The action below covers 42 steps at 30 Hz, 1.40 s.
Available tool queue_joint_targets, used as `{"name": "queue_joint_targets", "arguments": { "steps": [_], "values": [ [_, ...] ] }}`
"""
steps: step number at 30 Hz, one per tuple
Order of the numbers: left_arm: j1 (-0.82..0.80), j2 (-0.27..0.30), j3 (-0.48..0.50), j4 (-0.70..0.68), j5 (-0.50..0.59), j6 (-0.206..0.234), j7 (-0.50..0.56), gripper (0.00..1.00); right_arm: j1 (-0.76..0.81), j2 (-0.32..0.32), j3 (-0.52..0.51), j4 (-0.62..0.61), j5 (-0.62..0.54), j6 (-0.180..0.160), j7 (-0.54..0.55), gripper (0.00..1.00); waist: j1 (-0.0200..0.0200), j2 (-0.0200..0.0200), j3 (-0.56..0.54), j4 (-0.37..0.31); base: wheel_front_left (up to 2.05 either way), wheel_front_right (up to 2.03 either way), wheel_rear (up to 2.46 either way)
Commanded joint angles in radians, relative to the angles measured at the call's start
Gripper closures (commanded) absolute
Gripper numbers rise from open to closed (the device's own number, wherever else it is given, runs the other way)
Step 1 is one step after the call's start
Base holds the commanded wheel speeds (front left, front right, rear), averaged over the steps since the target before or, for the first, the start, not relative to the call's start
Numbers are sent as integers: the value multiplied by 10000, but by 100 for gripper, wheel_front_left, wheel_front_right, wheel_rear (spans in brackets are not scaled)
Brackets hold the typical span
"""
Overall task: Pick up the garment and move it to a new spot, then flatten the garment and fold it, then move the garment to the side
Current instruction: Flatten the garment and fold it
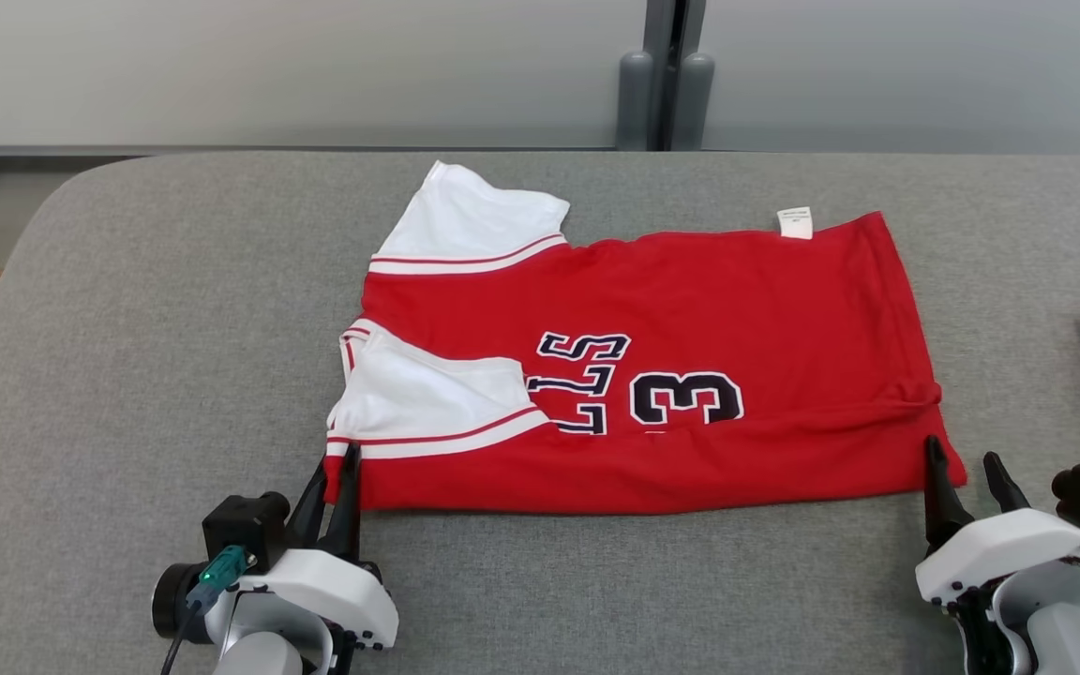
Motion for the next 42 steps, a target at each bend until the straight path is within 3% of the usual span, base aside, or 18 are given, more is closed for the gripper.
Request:
{"name": "queue_joint_targets", "arguments": {
  "steps": [1, 9, 10, 11, 12, 21, 28, 33, 40, 41, 42],
  "values": [
    [-18, 51, 8, -136, 126, -64, -38, 100, -201, -131, -2, 191, -49, 2, 80, 0, 0, -1, 114, 104, 0, 0, 0],
    [54, 48, -263, -568, 186, -159, -40, 100, -1099, -125, 188, 1729, 198, 2, 479, 0, 0, -1, 349, 399, 0, 0, 0],
    [39, 50, -288, -573, 192, -151, -40, 100, -1164, -127, 280, 1829, 266, 3, 522, 30, 0, -1, 359, 416, 0, 0, 0],
    [29, 48, -310, -572, 196, -143, -41, 100, -1214, -135, 391, 1917, 336, 3, 555, 91, 0, -1, 356, 426, 0, 0, 0],
    [29, 49, -320, -568, 182, -132, -41, 100, -1262, -117, 506, 1990, 395, 3, 577, 100, 0, -1, 345, 428, 0, 0, 0],
    [175, 95, -213, 28, 309, -255, -40, 100, -1133, -436, 649, 2124, 1065, -2, -213, 100, 0, -1, -40, 193, 0, 0, 0],
    [290, 347, -145, 827, 85, -575, -40, 100, -351, -467, 541, 1362, 1697, -9, -285, 100, 0, -1, -428, -20, 0, 0, 0],
    [596, 541, -135, 930, -59, -775, -41, 100, 420, -474, 363, 631, 1779, -11, 7, 100, 0, -1, -609, -156, 0, 0, 0],
    [1082, 648, -461, 555, -482, -1186, 174, 100, 1288, -148, -114, -852, 1605, -9, 1425, 100, 0, -1, -663, -373, 0, 0, 0],
    [1086, 634, -515, 526, -514, -1199, 184, 66, 1393, -120, -168, -1044, 1538, -9, 1556, 100, 0, -1, -668, -376, 0, 0, 0],
    [1079, 591, -582, 481, -625, -1231, 182, 55, 1485, -90, -231, -1207, 1473, -9, 1650, 100, 0, -1, -676, -371, 0, 0, 0]
  ]
}}
